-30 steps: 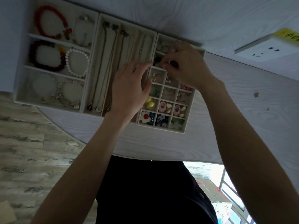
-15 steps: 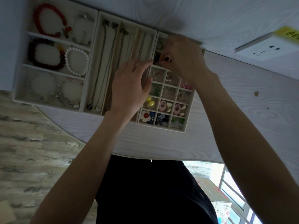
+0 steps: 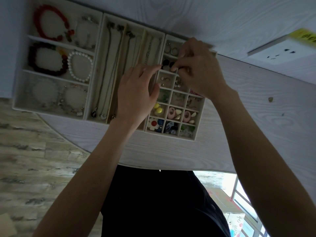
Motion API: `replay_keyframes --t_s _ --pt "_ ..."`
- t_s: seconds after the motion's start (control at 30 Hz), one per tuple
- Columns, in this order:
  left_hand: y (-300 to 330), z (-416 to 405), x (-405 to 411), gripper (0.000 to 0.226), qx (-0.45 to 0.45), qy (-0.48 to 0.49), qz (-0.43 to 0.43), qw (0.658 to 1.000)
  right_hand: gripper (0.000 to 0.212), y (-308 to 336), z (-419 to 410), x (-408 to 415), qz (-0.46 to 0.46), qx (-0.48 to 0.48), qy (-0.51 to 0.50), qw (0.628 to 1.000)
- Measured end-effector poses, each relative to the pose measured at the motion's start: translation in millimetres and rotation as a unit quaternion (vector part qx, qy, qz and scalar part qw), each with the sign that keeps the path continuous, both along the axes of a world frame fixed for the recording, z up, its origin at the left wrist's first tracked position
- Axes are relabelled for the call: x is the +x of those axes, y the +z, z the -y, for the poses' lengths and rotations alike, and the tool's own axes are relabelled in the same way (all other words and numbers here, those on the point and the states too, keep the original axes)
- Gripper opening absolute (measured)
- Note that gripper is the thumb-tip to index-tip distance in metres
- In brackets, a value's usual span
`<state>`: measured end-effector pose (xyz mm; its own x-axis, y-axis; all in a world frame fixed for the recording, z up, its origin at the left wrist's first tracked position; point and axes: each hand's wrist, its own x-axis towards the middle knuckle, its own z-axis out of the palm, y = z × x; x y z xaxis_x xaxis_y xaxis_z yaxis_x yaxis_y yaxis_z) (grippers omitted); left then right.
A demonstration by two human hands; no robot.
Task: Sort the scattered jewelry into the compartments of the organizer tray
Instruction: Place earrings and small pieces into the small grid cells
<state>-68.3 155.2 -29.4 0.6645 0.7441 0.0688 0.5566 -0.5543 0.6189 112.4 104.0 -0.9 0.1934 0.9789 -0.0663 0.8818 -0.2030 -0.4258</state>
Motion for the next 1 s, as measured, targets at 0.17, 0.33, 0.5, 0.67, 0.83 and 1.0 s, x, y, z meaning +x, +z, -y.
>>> replay_keyframes --t_s 0.17,0.33,0.5,0.67,0.83,1.0 --pt "-1.1 0.2 -0.2 0.035 -0.002 0.001 -0.003 1.0 0.028 -1.5 2.6 -2.8 0.025 0.013 -0.029 0.999" --pt "-1.9 0.3 0.1 0.036 -0.003 0.0 -0.001 1.0 0.02 -0.2 6.8 -3.1 0.042 0.042 -0.025 0.998" --pt "-2.7 -0.3 -0.1 0.035 0.002 0.002 -0.002 1.0 0.022 -4.6 10.4 -5.4 0.054 0.018 0.012 0.998" --pt "-1.5 -0.3 -0.3 0.036 0.0 0.0 -0.011 1.0 0.026 -6.3 12.1 -9.5 0.039 0.007 -0.012 0.999" --pt "-0.9 -0.4 -0.8 0.036 -0.002 -0.002 -0.006 1.0 0.021 -4.3 14.2 -14.5 0.083 0.01 -0.019 0.996" --pt "-0.3 0.5 -0.4 0.035 -0.002 0.001 -0.001 1.0 0.026 -10.6 12.1 -18.6 0.074 -0.007 -0.033 0.997"
